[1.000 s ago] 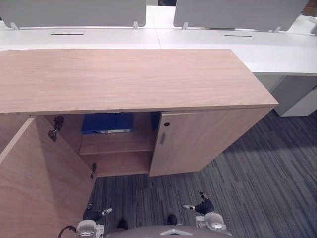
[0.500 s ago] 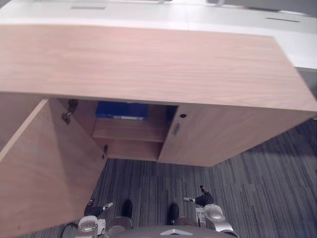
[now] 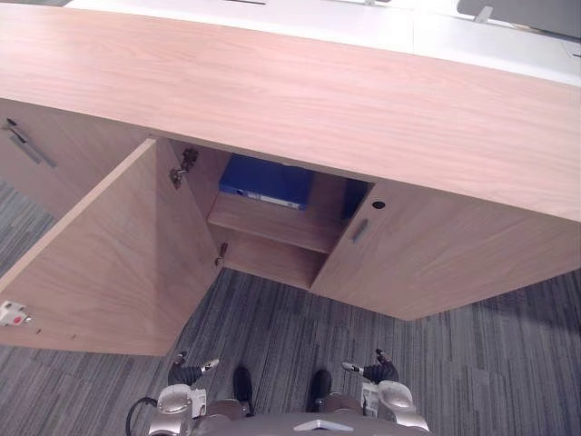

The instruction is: Walk over to the cabinet, pick up the folder, carry it to the office cabinet, place the folder inside the office cabinet, then close the office cabinet door

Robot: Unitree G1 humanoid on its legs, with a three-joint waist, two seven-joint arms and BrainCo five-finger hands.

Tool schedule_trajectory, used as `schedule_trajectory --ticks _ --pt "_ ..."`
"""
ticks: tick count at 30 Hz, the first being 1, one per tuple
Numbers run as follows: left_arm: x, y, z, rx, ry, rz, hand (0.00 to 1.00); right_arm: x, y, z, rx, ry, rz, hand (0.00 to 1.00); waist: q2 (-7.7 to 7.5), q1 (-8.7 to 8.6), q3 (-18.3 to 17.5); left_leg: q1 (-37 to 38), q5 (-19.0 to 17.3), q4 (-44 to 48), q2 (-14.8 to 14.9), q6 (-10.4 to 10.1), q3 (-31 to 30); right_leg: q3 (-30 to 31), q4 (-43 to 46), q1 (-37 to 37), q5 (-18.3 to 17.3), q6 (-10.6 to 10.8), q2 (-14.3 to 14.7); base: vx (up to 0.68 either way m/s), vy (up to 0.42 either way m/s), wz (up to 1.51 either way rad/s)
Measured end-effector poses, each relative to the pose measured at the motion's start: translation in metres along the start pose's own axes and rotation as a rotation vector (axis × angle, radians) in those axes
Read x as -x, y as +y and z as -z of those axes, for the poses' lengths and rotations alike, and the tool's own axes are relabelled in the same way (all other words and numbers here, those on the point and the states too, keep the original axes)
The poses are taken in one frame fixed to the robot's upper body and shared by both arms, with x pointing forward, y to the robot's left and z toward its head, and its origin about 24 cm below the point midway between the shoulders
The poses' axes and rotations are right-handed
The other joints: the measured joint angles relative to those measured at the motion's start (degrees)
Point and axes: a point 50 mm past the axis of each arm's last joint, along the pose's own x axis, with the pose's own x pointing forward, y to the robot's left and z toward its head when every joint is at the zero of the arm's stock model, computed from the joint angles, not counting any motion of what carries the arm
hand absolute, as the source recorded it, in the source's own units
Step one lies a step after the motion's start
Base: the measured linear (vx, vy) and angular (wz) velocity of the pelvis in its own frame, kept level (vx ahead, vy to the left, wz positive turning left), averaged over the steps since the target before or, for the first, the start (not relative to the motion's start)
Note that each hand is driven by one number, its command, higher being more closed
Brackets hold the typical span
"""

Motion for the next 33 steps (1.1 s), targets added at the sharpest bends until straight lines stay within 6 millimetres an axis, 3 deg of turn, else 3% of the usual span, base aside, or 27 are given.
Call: schedule_trajectory --ticks 5,8,11,17,19,22,24,33 --pt "-0.001 0.025 0.004 0.163 0.026 -0.117 0.00 -0.004 0.002 -0.011 -0.002 -0.025 0.001 0.00 0.43 1.22 -0.94 1.26 0.16 -0.09 0.01 -0.14 -1.21 -0.78 -0.04 2.01 -0.33 -0.01 0.33 -0.03 -0.001 0.11" --pt "0.001 0.057 -0.001 0.312 -0.012 -0.262 0.00 -0.005 0.003 -0.017 -0.011 -0.040 0.007 0.00 0.46 1.65 -0.94 1.86 0.31 -0.12 0.26 -0.28 -1.71 -1.16 -0.12 3.07 -0.49 -0.43 0.76 -0.02 -0.016 0.08" --pt "0.005 0.095 -0.018 0.441 -0.122 -0.399 0.00 -0.006 -0.001 -0.018 -0.018 -0.041 0.028 0.00 0.47 1.95 -1.04 2.58 0.30 -0.16 0.56 -0.31 -2.62 -1.89 -0.04 4.22 -0.99 -0.74 1.08 -0.02 -0.027 0.12" --pt "0.016 0.131 -0.064 0.504 -0.351 -0.493 0.00 -0.007 -0.010 -0.017 -0.006 -0.043 0.058 0.00 0.77 2.73 -1.04 2.62 0.05 -0.17 0.66 -0.69 -2.99 -1.98 -0.07 4.54 -1.16 -0.73 1.25 -0.01 -0.005 0.04" --pt "0.022 0.142 -0.090 0.499 -0.466 -0.511 0.00 -0.007 -0.013 -0.016 -0.002 -0.042 0.064 0.00 0.77 3.14 -1.04 2.60 0.08 -0.17 0.63 -0.64 -3.12 -1.98 -0.08 4.56 -1.21 -0.76 1.26 0.00 0.000 0.00" --pt "0.027 0.149 -0.113 0.493 -0.569 -0.514 0.00 -0.006 -0.015 -0.015 -0.005 -0.037 0.068 0.00 0.76 3.26 -1.05 2.57 0.23 -0.18 0.53 -0.40 -3.53 -2.13 -0.06 4.66 -1.35 -0.88 1.26 0.03 0.003 0.05" --pt "0.027 0.149 -0.119 0.497 -0.583 -0.524 0.00 -0.006 -0.015 -0.015 -0.006 -0.037 0.067 0.00 0.72 3.29 -1.06 2.53 0.23 -0.18 0.52 -0.40 -3.74 -2.16 -0.03 4.69 -1.43 -0.99 1.31 0.03 0.000 0.06" --pt "0.030 0.145 -0.129 0.428 -0.620 -0.538 0.00 -0.005 -0.016 -0.011 -0.004 -0.028 0.069 0.00 0.04 4.20 -1.02 2.51 0.14 -0.20 1.01 -0.55 -4.62 -2.07 0.45 4.87 -1.97 -1.78 1.86 0.01 -0.003 0.03"
